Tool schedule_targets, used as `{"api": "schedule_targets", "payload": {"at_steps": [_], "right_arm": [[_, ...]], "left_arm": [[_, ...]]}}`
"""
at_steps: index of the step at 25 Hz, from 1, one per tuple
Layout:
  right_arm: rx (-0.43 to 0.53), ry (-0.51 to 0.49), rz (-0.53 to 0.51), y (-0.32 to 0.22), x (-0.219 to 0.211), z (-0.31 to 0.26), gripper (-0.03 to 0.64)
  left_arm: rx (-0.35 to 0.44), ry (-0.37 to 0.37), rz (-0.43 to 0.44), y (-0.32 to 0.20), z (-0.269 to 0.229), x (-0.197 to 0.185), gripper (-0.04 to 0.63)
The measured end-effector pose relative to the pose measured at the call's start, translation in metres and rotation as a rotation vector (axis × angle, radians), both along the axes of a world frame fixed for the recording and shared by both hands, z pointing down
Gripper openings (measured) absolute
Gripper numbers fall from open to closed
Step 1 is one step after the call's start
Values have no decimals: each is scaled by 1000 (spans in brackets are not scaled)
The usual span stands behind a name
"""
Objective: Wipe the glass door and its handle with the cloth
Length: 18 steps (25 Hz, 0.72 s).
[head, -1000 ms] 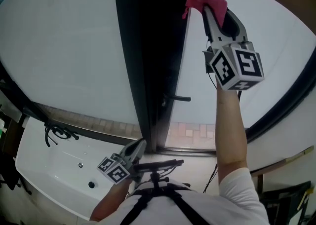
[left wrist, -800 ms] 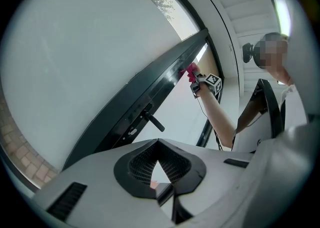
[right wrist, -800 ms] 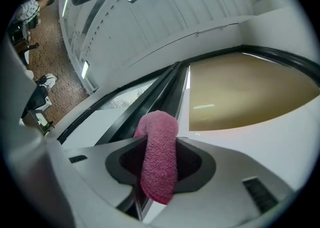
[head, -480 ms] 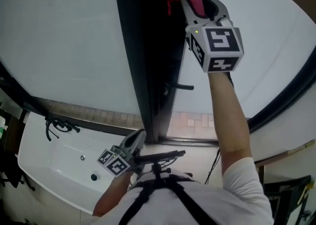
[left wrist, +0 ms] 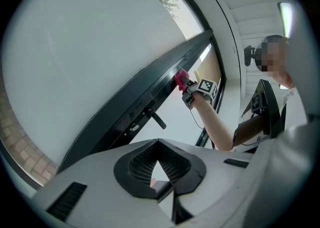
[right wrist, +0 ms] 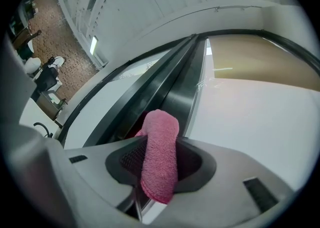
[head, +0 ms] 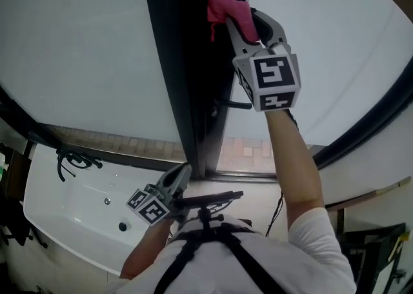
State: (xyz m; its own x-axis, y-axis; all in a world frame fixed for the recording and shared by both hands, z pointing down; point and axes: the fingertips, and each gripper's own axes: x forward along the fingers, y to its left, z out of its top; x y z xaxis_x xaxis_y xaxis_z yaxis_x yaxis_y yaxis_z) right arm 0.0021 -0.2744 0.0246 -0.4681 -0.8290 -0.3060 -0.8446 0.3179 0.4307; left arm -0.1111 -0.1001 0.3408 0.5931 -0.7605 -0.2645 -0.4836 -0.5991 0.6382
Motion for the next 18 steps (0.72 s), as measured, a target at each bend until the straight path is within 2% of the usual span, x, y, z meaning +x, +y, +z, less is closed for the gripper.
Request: {"api": "schedule_targets", "payload": {"at_steps": [18], "right_arm": [[-246,69,-10,-6,-3,117,137]], "left_arm": [[-22,-5,41,-2,3,14,3]]}}
